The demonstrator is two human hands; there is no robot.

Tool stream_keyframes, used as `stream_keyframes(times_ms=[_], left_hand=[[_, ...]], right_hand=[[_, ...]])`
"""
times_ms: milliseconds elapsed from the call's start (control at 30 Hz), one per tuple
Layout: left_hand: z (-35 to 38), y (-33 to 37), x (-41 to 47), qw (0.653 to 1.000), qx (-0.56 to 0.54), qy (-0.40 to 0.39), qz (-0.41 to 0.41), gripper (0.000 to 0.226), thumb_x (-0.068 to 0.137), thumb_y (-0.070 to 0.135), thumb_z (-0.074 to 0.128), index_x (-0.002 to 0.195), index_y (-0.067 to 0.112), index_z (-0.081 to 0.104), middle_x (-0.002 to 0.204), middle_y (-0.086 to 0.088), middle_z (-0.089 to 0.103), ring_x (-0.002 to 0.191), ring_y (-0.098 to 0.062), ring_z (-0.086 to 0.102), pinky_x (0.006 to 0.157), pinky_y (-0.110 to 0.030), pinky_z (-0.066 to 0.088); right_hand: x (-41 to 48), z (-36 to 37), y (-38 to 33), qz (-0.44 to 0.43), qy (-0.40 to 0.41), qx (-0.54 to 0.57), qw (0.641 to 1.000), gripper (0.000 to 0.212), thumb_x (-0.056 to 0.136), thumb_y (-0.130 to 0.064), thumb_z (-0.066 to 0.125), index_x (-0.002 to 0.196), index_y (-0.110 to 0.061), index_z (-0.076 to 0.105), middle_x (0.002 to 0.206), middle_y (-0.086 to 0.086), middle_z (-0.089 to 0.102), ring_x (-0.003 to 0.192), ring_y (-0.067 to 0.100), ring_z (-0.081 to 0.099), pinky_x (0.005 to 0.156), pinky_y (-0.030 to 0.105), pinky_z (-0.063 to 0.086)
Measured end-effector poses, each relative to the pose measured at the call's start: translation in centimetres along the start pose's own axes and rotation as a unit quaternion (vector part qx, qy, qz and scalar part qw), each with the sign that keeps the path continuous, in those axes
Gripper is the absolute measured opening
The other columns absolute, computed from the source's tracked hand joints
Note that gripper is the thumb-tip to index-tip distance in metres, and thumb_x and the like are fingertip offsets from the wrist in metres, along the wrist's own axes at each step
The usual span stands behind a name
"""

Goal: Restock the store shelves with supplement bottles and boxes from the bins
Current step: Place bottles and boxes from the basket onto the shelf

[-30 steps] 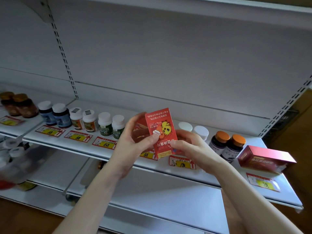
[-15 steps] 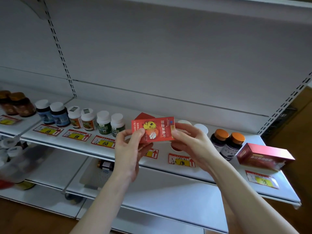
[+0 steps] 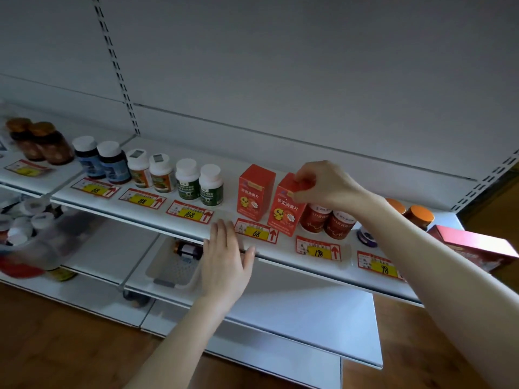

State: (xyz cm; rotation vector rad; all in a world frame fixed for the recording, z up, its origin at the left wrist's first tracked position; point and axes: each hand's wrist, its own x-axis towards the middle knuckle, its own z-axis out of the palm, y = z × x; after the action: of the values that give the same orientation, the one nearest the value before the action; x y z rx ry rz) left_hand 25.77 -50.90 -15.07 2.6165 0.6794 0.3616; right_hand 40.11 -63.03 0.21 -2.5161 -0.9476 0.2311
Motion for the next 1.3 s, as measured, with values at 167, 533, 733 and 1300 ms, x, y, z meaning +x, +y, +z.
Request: stream_keyframes(times_ms=[167, 533, 733, 1300], left_hand=[[1.3, 0.0, 0.1, 0.997, 0.075, -0.006, -0.001, 0.072, 0.092, 0.050, 0.023, 0.127, -0.008, 0.048, 0.132, -0.025, 0.050, 0.124, -0.037, 0.047, 0.097, -0.052, 0.038], [1.8, -0.3, 0.3, 0.997, 0.076, -0.015, -0.004, 0.077, 0.095, 0.051, 0.011, 0.128, -0.007, 0.048, 0.134, -0.024, 0.049, 0.127, -0.036, 0.044, 0.100, -0.053, 0.033], [1.9, -0.3, 0.2, 0.997, 0.080, -0.013, -0.004, 0.077, 0.095, 0.051, 0.011, 0.128, -0.007, 0.048, 0.134, -0.024, 0.049, 0.127, -0.037, 0.044, 0.101, -0.051, 0.024], [1.5, -0.4, 0.0, 0.999, 0.041, 0.022, 0.010, 0.080, 0.088, 0.052, 0.014, 0.138, -0.006, 0.034, 0.145, -0.023, 0.034, 0.138, -0.034, 0.026, 0.111, -0.042, 0.015]], right_hand=[[2.3, 0.6, 0.5, -0.024, -0.019, -0.051, 0.998, 0.034, 0.076, -0.028, 0.069, 0.107, -0.017, 0.058, 0.101, -0.003, 0.056, 0.088, 0.014, 0.053, 0.072, 0.027, 0.046], [3.6, 1.7, 0.5, -0.041, -0.039, -0.047, 0.997, 0.036, 0.080, -0.026, 0.068, 0.112, -0.014, 0.057, 0.110, 0.000, 0.059, 0.094, 0.013, 0.051, 0.080, 0.027, 0.042], [3.6, 1.6, 0.9, -0.043, -0.047, -0.030, 0.998, 0.036, 0.081, -0.023, 0.067, 0.113, -0.013, 0.054, 0.111, 0.001, 0.058, 0.097, 0.016, 0.052, 0.082, 0.028, 0.041], [3.3, 2.2, 1.4, -0.048, -0.067, -0.035, 0.996, 0.040, 0.085, -0.027, 0.064, 0.120, -0.015, 0.051, 0.124, 0.003, 0.053, 0.109, 0.017, 0.050, 0.085, 0.026, 0.037]])
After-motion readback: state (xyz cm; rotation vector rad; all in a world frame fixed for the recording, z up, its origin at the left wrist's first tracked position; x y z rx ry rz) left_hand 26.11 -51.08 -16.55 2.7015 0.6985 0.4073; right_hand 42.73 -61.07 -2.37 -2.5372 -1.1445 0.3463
